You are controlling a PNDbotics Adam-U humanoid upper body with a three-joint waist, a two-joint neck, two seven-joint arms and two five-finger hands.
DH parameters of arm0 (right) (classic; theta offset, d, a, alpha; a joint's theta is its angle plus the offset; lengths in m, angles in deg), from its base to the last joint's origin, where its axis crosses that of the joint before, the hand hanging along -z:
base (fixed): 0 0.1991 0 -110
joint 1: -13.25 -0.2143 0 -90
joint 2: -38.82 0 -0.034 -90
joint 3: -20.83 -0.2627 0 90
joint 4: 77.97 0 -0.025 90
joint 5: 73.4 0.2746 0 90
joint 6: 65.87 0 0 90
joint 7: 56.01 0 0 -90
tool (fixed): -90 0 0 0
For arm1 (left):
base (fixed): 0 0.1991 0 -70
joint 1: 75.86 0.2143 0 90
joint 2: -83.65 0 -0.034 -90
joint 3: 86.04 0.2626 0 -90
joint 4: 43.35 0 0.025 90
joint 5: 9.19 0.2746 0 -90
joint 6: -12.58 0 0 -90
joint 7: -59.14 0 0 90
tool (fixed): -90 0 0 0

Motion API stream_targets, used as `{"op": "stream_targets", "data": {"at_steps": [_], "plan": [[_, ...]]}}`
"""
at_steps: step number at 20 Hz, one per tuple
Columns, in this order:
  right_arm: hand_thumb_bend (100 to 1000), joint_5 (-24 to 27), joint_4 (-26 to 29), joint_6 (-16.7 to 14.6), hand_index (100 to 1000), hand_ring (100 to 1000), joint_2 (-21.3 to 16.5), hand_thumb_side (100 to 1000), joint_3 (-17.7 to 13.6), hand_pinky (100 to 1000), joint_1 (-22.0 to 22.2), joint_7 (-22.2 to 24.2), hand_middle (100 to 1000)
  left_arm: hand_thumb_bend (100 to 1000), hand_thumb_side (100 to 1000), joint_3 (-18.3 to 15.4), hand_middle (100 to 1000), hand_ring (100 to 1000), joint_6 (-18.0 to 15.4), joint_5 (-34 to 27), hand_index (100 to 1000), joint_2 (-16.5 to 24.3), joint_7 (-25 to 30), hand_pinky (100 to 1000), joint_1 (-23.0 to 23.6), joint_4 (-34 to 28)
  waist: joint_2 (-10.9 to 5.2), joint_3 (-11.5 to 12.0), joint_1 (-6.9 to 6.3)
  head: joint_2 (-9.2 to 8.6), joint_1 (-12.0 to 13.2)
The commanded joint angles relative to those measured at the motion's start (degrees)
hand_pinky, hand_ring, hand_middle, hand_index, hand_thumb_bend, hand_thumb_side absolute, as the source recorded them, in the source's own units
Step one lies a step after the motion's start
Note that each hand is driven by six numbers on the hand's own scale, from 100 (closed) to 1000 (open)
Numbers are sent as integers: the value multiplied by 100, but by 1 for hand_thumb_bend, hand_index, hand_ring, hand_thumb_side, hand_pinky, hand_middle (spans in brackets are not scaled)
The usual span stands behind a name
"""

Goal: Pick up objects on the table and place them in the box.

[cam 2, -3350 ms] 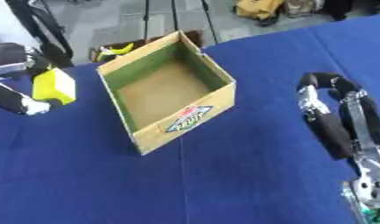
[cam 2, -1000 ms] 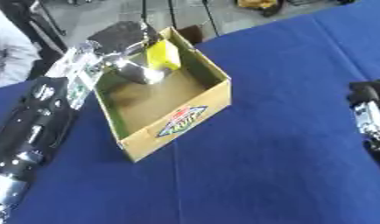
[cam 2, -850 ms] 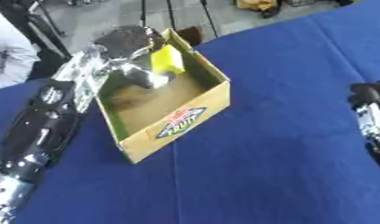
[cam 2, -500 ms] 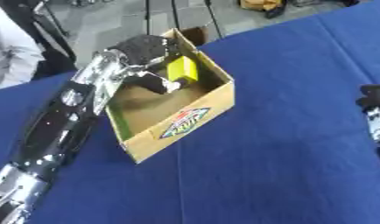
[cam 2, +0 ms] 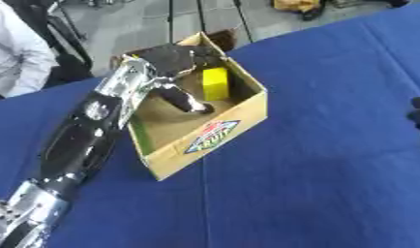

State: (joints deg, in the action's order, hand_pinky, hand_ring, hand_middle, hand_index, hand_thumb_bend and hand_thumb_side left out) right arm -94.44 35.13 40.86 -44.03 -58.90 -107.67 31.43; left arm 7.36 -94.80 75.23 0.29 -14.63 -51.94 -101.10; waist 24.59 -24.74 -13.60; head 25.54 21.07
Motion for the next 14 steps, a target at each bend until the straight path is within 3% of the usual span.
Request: {"op": "stream_targets", "data": {"at_steps": [1, 5, 14], "plan": [[100, 57, 149, 7, 792, 1000, -19, 849, -25, 945, -30, -9, 665, 741, 1000, -176, 981, 932, 110, -104, 1000, 103, -208, 775, -109, -288, -146, 20, 65, -65, -32], [100, 42, 149, 24, 792, 1000, -47, 850, -50, 945, 25, -30, 665, 800, 1000, -443, 949, 896, 98, -385, 1000, 147, -495, 741, -30, -574, -181, 95, 65, 1, -216], [100, 11, 149, 32, 791, 1000, -89, 850, -96, 944, 77, -86, 665, 860, 1000, -917, 897, 843, -435, -1037, 1000, 276, -933, 689, 268, -903, -233, 249, 65, 156, -599]]}}
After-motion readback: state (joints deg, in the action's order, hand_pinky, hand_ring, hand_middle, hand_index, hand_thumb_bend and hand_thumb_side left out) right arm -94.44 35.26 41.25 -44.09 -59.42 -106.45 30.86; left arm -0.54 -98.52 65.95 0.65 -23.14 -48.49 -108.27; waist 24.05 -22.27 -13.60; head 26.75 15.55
